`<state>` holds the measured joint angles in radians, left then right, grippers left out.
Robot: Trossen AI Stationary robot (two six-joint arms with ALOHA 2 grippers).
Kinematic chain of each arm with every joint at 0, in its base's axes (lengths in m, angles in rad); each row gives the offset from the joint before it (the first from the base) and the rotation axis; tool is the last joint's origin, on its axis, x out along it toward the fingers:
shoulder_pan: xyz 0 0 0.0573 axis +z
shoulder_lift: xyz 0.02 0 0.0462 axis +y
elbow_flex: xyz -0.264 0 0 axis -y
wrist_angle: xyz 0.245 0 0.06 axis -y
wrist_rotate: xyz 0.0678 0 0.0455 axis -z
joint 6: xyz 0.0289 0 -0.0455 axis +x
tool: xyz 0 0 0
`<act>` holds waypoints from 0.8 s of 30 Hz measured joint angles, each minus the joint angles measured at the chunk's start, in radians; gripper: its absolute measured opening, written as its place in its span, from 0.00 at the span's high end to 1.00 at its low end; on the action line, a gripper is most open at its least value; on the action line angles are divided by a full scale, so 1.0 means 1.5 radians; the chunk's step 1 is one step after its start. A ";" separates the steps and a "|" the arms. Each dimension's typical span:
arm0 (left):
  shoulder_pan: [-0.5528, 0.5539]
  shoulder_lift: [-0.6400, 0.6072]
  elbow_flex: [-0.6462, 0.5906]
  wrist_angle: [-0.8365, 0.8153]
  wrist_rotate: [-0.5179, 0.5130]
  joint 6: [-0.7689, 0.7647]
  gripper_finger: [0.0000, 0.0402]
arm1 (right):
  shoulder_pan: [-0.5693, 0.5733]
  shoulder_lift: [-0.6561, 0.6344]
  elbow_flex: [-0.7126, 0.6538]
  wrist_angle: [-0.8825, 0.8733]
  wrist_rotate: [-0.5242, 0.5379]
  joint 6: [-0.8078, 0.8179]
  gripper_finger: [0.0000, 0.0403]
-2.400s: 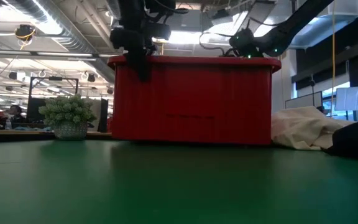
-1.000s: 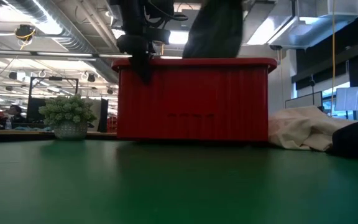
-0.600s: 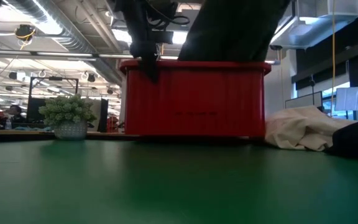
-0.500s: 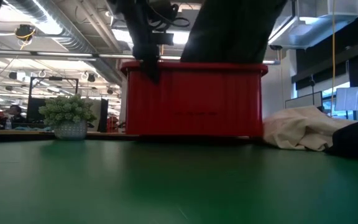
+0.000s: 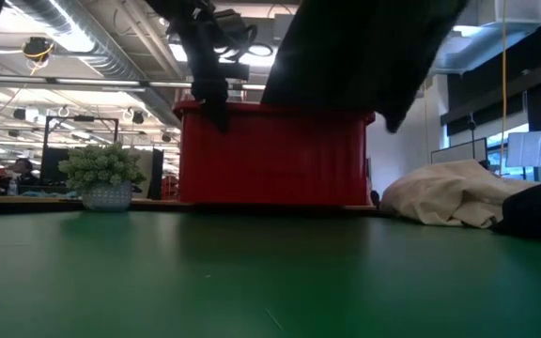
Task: Fold laundry
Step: Fold the green polo shirt
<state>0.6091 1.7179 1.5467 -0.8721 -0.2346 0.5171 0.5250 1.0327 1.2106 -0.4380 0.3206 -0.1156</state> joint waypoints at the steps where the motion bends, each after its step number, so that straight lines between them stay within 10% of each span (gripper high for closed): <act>1: 0.005 0.000 0.000 -0.003 0.006 0.011 0.81 | 0.000 0.001 -0.021 0.011 -0.001 0.014 0.98; 13: 0.030 -0.001 0.000 0.000 0.010 0.045 0.81 | -0.069 0.000 -0.223 0.119 -0.094 0.172 0.98; 24: 0.038 -0.001 0.000 0.012 0.010 0.050 0.81 | -0.106 0.003 -0.331 0.138 -0.385 0.292 0.98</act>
<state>0.6655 1.7164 1.5467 -0.8536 -0.2195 0.5926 0.3660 1.0371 0.7145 -0.2314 -0.2576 0.3224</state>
